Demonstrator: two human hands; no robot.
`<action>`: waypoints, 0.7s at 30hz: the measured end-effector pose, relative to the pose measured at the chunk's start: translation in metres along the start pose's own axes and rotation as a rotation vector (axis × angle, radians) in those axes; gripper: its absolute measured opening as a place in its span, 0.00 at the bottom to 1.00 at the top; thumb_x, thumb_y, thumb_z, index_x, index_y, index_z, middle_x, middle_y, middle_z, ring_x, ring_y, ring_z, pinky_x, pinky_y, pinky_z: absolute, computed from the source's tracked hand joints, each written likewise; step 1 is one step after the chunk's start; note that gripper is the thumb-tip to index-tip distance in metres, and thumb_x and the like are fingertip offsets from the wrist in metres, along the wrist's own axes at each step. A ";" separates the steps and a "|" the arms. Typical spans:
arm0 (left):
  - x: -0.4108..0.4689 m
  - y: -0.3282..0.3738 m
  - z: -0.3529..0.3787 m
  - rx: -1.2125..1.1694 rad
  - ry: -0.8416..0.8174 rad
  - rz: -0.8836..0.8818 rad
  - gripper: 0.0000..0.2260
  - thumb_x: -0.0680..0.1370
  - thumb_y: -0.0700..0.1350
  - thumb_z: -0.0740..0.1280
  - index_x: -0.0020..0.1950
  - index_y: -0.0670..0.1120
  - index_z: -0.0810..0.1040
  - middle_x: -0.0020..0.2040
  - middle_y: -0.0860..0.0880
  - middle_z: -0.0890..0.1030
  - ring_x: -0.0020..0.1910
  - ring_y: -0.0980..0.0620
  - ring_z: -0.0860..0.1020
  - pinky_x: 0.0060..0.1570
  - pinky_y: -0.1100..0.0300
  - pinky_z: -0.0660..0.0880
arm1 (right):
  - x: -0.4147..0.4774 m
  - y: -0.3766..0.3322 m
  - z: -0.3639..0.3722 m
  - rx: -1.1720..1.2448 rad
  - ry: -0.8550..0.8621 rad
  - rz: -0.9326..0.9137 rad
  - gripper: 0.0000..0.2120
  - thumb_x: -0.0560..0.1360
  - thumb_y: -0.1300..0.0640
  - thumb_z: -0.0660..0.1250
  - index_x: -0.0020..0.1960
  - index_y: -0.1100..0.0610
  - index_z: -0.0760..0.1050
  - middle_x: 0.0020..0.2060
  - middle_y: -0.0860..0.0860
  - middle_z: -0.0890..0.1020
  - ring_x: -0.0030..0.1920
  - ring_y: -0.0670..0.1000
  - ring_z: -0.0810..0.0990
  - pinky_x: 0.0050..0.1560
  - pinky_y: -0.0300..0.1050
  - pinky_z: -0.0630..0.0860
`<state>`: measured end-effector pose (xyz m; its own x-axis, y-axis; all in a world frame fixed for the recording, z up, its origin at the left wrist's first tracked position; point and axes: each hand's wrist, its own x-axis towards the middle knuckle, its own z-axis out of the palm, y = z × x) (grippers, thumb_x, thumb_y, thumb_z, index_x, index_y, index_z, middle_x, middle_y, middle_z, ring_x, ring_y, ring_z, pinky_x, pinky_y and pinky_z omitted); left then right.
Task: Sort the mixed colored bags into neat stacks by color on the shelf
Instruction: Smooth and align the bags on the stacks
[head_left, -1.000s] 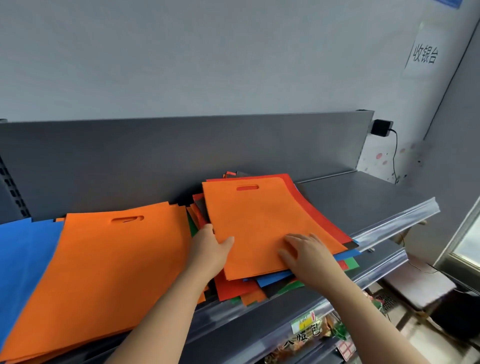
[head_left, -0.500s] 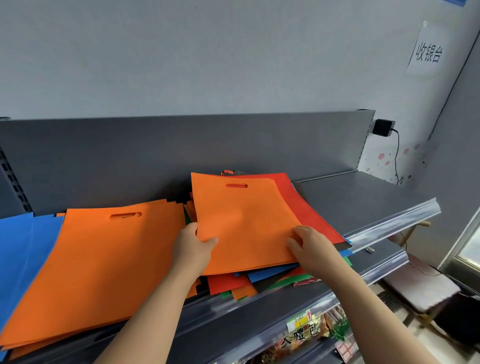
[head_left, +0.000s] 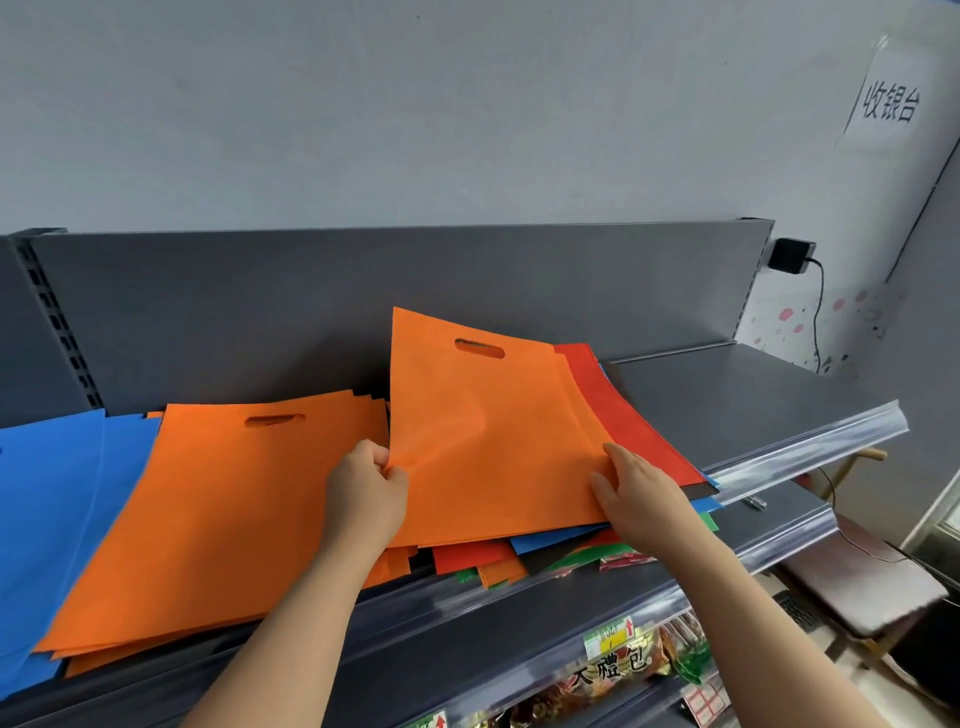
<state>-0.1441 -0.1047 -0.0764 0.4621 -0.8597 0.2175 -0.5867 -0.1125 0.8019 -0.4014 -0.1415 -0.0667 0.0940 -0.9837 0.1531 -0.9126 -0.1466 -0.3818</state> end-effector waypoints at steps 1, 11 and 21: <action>0.000 -0.001 -0.001 -0.026 -0.026 -0.008 0.02 0.78 0.39 0.64 0.49 0.45 0.75 0.43 0.50 0.79 0.37 0.55 0.76 0.30 0.63 0.69 | 0.000 0.001 0.001 -0.008 0.004 -0.003 0.19 0.81 0.50 0.54 0.69 0.57 0.64 0.62 0.54 0.75 0.60 0.54 0.74 0.60 0.49 0.70; -0.004 0.004 -0.001 -0.118 -0.068 -0.068 0.04 0.73 0.41 0.71 0.47 0.45 0.78 0.43 0.49 0.81 0.42 0.48 0.79 0.41 0.53 0.78 | 0.002 0.006 0.003 0.060 -0.017 0.002 0.19 0.81 0.52 0.52 0.70 0.55 0.65 0.60 0.52 0.76 0.57 0.53 0.75 0.57 0.49 0.72; -0.010 -0.008 -0.021 -0.134 -0.046 -0.081 0.08 0.78 0.37 0.62 0.46 0.50 0.75 0.44 0.50 0.79 0.42 0.51 0.77 0.37 0.57 0.74 | 0.010 0.008 0.008 -0.146 0.021 0.010 0.10 0.79 0.50 0.53 0.43 0.54 0.66 0.43 0.50 0.76 0.43 0.51 0.72 0.48 0.46 0.67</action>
<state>-0.1296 -0.0849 -0.0734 0.4714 -0.8730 0.1256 -0.4535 -0.1177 0.8835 -0.4044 -0.1533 -0.0755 0.0772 -0.9824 0.1698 -0.9618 -0.1182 -0.2467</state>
